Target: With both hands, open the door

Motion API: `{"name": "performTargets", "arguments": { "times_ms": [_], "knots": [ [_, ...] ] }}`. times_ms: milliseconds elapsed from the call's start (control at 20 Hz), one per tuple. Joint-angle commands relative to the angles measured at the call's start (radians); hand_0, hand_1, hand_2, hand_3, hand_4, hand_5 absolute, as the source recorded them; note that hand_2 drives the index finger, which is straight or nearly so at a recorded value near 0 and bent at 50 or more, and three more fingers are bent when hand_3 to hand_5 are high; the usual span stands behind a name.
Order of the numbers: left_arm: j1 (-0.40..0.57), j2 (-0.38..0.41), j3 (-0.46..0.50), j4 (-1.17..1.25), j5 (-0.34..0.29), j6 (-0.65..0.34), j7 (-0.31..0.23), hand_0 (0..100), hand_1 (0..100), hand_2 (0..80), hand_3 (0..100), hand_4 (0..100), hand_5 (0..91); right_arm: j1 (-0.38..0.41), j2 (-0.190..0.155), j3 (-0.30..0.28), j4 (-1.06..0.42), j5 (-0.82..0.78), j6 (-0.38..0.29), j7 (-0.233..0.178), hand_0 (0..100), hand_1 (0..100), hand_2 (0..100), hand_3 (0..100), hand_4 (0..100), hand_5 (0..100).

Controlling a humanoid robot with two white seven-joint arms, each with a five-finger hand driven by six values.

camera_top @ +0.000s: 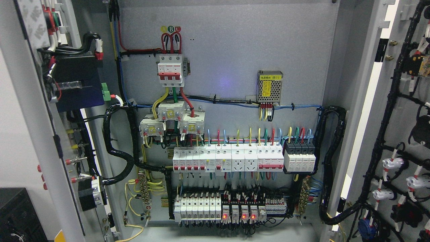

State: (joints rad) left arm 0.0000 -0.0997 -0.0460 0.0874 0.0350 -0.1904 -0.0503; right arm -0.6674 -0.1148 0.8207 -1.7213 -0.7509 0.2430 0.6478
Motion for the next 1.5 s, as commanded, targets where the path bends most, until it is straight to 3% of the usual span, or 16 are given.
{"name": "performTargets", "arguments": {
  "times_ms": [0,250,651,1251,1452],
  "knots": [
    [0.028,0.0,0.0,0.0,0.0,0.0,0.0,12,56,0.0,0,0,0.0,-0.001,0.061,0.038,0.029,0.022,0.004,-0.002,10,13,0,0,0,0],
    [0.028,0.0,0.0,0.0,0.0,0.0,0.0,12,56,0.0,0,0,0.0,-0.004,0.086,0.037,0.043,0.03,0.004,-0.002,10,13,0,0,0,0],
    [0.028,0.0,0.0,0.0,0.0,0.0,0.0,12,56,0.0,0,0,0.0,-0.018,0.087,-0.005,0.078,0.03,0.002,0.0,10,13,0,0,0,0],
    [0.02,-0.002,0.0,0.0,0.0,0.0,0.0,12,56,0.0,0,0,0.0,-0.008,0.015,-0.097,0.114,0.018,-0.007,0.003,10,13,0,0,0,0],
    [0.02,-0.002,-0.002,-0.002,-0.004,0.0,0.0,12,56,0.0,0,0,0.0,0.018,-0.016,-0.156,0.127,0.018,-0.007,0.003,10,13,0,0,0,0]
  ]
}}
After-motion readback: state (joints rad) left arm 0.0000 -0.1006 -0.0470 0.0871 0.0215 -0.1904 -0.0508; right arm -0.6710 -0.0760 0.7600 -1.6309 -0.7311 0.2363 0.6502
